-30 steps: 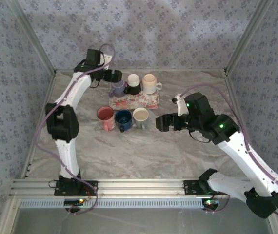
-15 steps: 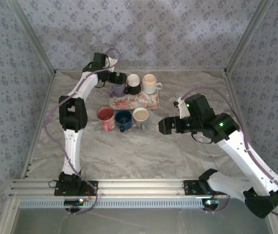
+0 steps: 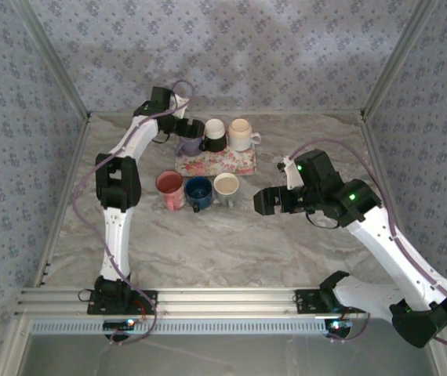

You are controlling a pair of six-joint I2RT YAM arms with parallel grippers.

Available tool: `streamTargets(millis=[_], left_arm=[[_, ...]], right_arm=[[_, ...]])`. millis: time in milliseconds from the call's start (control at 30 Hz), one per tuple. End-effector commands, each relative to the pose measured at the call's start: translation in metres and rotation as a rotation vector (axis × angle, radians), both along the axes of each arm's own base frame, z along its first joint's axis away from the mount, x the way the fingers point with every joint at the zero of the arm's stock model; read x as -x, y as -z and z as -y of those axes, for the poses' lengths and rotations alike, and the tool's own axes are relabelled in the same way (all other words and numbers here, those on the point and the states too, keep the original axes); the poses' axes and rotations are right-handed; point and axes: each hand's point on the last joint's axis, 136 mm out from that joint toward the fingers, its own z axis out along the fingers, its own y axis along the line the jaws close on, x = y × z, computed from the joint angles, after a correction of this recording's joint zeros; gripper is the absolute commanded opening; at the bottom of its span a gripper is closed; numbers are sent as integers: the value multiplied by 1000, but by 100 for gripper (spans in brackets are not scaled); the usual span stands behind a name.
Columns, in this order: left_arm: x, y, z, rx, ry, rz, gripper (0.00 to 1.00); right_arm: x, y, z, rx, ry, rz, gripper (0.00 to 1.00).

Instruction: Turn the mug right side up

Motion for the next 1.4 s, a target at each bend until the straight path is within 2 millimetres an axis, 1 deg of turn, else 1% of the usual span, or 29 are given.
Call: streamTargets(millis=[0, 67, 133, 200, 267, 300, 433, 467, 567, 633, 800, 1000, 1267, 1367], left_arm=[[15, 17, 6, 19, 28, -86, 95], [19, 15, 10, 21, 37, -91, 93], [28, 16, 15, 5, 52, -116, 92], [33, 15, 16, -18, 53, -122, 90], [37, 16, 14, -53, 41, -129, 87], [40, 16, 13, -73, 33, -134, 86], [48, 16, 4, -160, 9, -128, 83], [50, 18, 3, -181, 8, -127, 84], [56, 25, 5, -240, 45, -126, 94], [58, 29, 8, -269, 71, -124, 99], [57, 31, 6, -305, 77, -124, 99], [56, 34, 2, -326, 70, -133, 95], [55, 44, -3, -363, 74, -140, 89], [54, 50, -4, -372, 74, -148, 90]], right_arm=[[1, 0, -1, -10, -13, -2, 97], [1, 1, -1, -6, -12, -2, 97], [1, 2, 0, -5, -11, -4, 97], [0, 1, -1, -14, -7, 2, 97], [-1, -2, -1, -23, -1, 9, 97], [2, 11, 0, -8, 1, -14, 97], [1, 13, 2, -7, 13, -12, 97], [1, 13, 2, -9, 16, -12, 97], [3, 17, 3, -10, 22, -16, 97], [4, 19, 4, -8, 24, -21, 97], [7, 22, 5, -1, 23, -30, 97], [8, 23, 5, 4, 22, -32, 97], [10, 29, 6, 11, 23, -40, 97], [11, 31, 6, 13, 20, -47, 97]])
